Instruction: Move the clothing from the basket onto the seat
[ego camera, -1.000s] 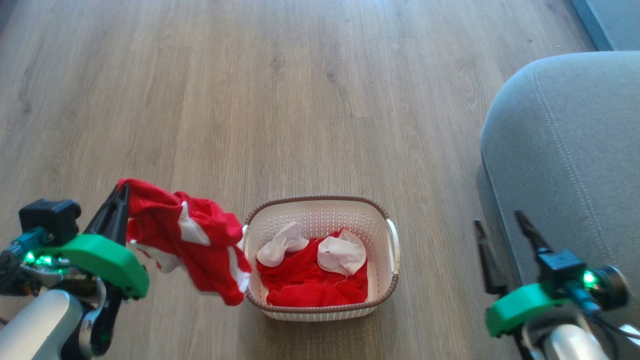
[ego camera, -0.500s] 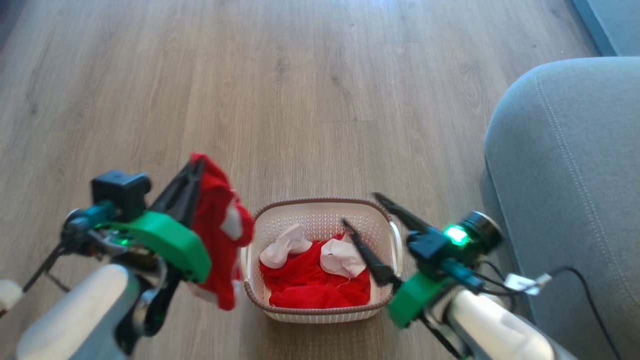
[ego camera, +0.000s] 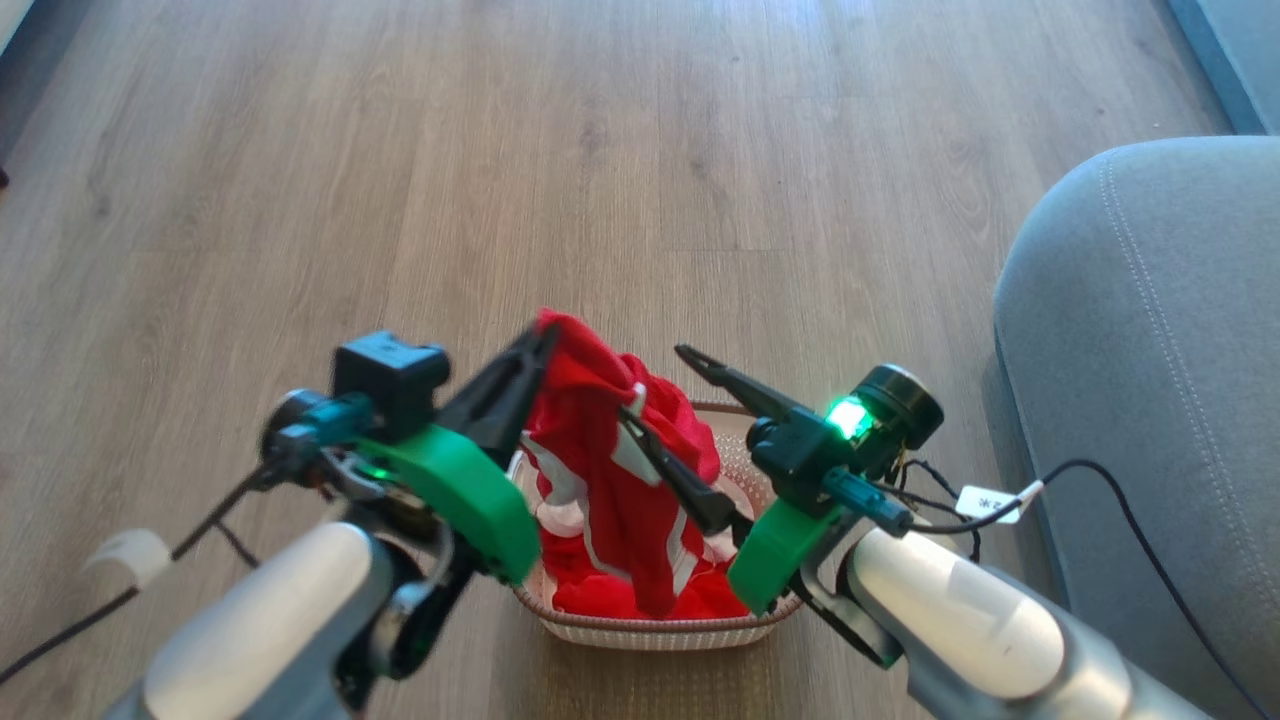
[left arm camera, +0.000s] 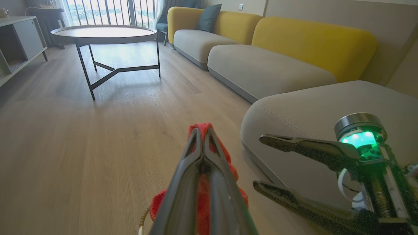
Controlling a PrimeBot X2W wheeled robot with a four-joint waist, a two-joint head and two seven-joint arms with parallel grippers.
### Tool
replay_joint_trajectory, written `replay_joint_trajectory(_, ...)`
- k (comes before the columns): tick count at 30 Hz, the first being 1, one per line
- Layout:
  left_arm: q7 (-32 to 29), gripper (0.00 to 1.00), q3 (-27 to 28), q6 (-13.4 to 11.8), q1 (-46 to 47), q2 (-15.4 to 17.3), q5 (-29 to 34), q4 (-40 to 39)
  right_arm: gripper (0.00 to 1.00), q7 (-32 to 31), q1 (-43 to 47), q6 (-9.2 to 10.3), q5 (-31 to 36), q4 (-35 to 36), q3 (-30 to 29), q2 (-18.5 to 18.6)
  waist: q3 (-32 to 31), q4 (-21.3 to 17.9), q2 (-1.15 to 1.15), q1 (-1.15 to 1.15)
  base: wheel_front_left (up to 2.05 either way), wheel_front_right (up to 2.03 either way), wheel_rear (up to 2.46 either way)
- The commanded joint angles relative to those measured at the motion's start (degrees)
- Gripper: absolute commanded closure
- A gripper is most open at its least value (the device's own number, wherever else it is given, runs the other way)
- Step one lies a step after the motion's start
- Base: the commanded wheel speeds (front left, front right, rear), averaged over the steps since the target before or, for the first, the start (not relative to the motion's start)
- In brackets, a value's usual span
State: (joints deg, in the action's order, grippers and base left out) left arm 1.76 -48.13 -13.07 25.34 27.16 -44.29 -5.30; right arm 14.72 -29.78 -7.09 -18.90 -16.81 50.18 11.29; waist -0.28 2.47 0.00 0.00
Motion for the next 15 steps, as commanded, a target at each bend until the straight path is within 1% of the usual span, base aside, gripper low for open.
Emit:
replay_joint_trajectory(1,-0.05,1.00,2.47,0.14,4.48,0.71,0.63,-2.13,0.00,0.28,-1.89,-0.40,-0.40,1.41,-0.57,-0.50,-0.02,0.02,0.00,0.00,0.00,0.00,0.00)
replay_joint_trajectory(6,-1.39,1.00,-0.16,1.57,5.04,-1.22,0.57,-5.12,0.00,0.28,-2.35,-0.40,-0.90,0.59,-0.99,-0.49,-0.26,-0.03,0.00,0.00,0.00,0.00,0.00)
replay_joint_trajectory(15,-2.99,1.00,-1.94,1.85,5.95,-2.42,0.75,-8.13,0.00,0.28,-1.93,-0.40,-3.76,-2.80,-0.50,-2.00,-0.66,-0.16,0.00,0.00,0.00,0.00,0.00)
